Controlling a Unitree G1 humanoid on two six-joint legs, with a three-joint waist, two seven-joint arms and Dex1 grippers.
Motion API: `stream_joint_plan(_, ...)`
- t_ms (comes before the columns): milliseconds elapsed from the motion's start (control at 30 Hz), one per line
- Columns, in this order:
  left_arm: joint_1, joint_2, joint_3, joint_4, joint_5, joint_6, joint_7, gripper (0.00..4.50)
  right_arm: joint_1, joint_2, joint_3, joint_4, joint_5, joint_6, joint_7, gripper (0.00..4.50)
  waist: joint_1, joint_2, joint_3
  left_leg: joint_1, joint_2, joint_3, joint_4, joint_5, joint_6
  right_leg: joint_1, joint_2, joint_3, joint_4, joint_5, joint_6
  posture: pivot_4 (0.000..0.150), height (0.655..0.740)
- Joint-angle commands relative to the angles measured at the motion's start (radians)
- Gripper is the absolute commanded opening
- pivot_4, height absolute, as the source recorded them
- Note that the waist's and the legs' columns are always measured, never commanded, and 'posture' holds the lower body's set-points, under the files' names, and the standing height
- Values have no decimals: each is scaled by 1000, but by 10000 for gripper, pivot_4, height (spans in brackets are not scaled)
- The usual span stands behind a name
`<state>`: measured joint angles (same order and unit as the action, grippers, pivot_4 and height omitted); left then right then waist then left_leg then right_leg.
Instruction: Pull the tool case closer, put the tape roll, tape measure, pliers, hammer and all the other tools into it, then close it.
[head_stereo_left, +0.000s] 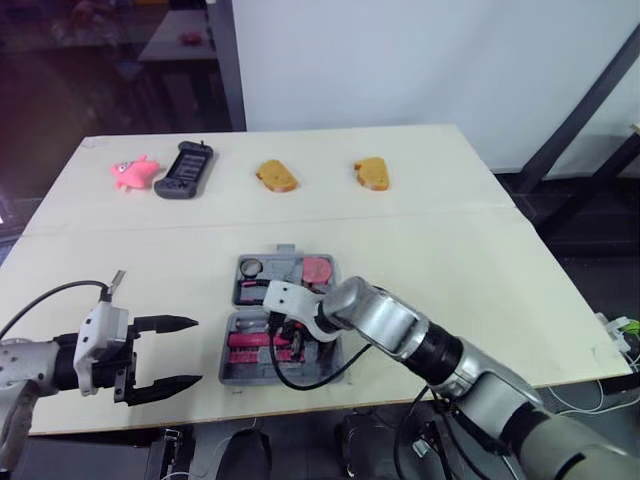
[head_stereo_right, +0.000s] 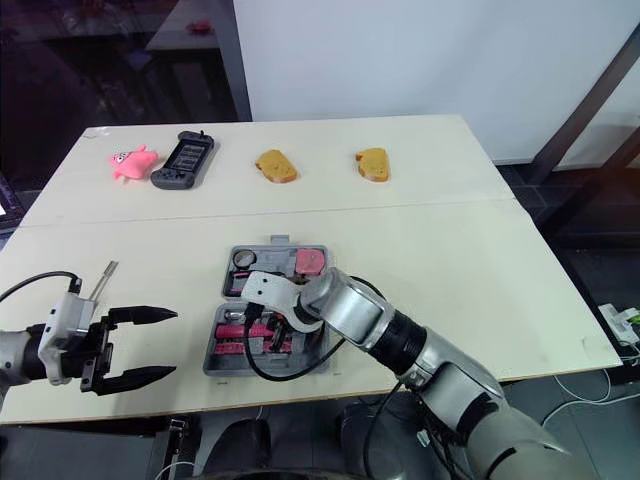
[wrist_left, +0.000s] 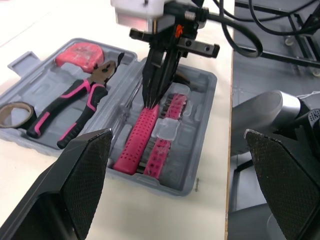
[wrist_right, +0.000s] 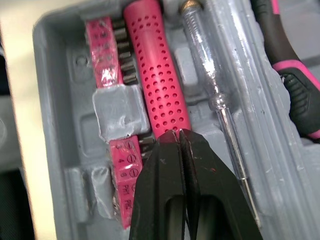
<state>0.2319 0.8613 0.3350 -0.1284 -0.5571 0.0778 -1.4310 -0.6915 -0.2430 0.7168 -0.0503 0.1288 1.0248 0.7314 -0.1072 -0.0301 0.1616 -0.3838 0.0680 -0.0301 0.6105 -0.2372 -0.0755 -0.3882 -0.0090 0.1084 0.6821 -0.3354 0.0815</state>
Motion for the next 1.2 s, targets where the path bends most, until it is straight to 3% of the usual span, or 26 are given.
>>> stream_joint_plan(33,6,11,43,-1,-17,-1,2,45000,13,-12,-185,-181,69,-88,11,1146,4,-1,2,-9,0,-1,3,0,0,-7,0,-1,2,1,2,1500,7400)
stream_joint_plan(133,20,10,68,15,-23,2,4,45000,64,-86,-359,-357,170,-115,66,1146,14,3,5,-27,-1,-1,5,1,-1,-23,0,-1,2,7,10,1500,7400)
stream_joint_plan(300,61,10,136,80,-15,-15,-1,45000,277,-313,-614,-504,262,-167,156,1146,41,2,5,-27,-2,-2,2,0,1,-20,-2,-3,-5,6,10,1500,7400)
stream_joint_plan(333,69,12,160,113,-7,-26,3,45000,366,-385,-687,-505,263,-210,195,3503,48,3,5,-27,-2,-2,1,-1,1,-19,-2,-4,-8,6,10,1500,7400)
stream_joint_plan(400,75,15,185,154,3,-45,4,45000,461,-463,-755,-503,271,-269,227,10243,54,5,8,-27,-2,-2,2,-2,4,-16,-2,-4,-13,6,10,1500,7400)
stream_joint_plan(633,139,53,345,405,44,-122,24,45000,881,-559,-1155,-288,261,-604,361,44681,45,4,12,-24,-2,0,3,-3,5,-13,-1,-3,-14,5,10,1500,7400)
stream_joint_plan(800,157,80,411,523,53,-163,29,45000,966,-573,-1246,-208,261,-697,376,44681,37,3,13,-20,-2,1,4,-2,4,-9,-2,-2,-14,6,6,1500,7400)
stream_joint_plan(933,195,69,426,521,54,-178,24,45000,982,-559,-1243,-193,269,-730,370,44681,37,-1,15,-11,-2,3,4,-2,3,-1,-3,0,-15,6,5,1500,7400)
stream_joint_plan(1200,206,39,423,468,44,-173,65,45000,993,-552,-1222,-218,281,-728,334,44681,39,0,15,-11,-2,4,3,-2,3,-1,-3,1,-16,6,5,1500,7400)
